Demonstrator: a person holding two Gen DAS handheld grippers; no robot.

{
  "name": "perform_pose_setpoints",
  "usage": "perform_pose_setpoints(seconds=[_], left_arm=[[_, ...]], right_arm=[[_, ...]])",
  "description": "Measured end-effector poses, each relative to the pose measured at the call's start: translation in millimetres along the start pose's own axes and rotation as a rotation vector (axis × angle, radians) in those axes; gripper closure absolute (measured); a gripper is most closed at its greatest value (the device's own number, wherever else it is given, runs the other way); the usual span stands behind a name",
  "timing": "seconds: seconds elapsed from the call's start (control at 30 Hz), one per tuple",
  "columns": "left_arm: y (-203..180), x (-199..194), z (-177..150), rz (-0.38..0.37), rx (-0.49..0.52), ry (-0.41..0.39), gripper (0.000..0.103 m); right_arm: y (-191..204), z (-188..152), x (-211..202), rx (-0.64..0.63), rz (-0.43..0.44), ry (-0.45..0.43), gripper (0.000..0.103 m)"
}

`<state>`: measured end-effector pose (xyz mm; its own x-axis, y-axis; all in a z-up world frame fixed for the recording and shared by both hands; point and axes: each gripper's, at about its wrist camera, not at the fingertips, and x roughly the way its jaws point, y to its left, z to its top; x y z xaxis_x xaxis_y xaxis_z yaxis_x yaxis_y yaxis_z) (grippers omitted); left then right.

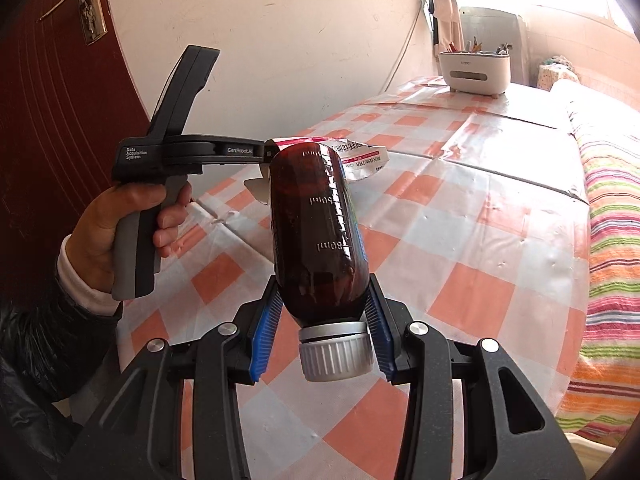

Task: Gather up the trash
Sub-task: 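Lift and carry the box with the left tool while the right carries the bottle to the bin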

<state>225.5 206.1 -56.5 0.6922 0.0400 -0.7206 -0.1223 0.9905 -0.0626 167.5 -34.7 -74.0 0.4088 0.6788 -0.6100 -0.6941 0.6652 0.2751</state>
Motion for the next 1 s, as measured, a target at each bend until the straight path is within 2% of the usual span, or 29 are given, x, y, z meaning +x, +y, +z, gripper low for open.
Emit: perform_pose_setpoints(seconds=[0.23,0.47,1.0], left_arm=[[-25,-18,-9,-0.045,0.062,-0.017,0.096],[-56,-38,-12,-0.104,0.117,-0.045,0.096],[-112,-61,-21,-0.216,0.205,-0.061,0.095]], right_arm=[[4,-10,-28,0.015,-0.044,-0.050,0.063],[3,-17,-44,0.019,-0.089,-0.060,0.063],[-25,-40,-96,0.090,-0.202,-0.115,0.063]])
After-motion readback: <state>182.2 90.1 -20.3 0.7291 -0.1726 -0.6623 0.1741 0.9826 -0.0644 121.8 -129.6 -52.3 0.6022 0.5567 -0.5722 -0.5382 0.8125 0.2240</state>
